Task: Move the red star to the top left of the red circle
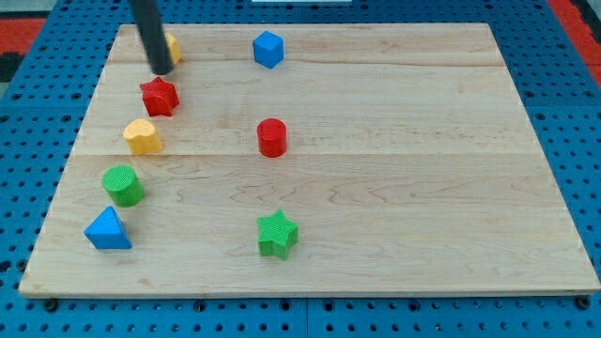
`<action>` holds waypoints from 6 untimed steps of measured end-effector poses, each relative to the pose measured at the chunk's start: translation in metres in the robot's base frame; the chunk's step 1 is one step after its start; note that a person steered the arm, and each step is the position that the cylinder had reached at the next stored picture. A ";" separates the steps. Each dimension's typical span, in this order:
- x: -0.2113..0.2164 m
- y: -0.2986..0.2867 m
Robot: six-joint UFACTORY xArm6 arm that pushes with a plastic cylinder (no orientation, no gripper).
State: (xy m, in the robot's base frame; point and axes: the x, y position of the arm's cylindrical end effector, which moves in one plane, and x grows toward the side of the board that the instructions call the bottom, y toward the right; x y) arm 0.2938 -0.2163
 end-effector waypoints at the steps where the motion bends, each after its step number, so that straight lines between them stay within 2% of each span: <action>1: 0.043 0.057; 2: 0.077 0.092; 3: 0.045 0.042; 4: 0.047 -0.007; 5: 0.088 0.006; 6: 0.093 0.070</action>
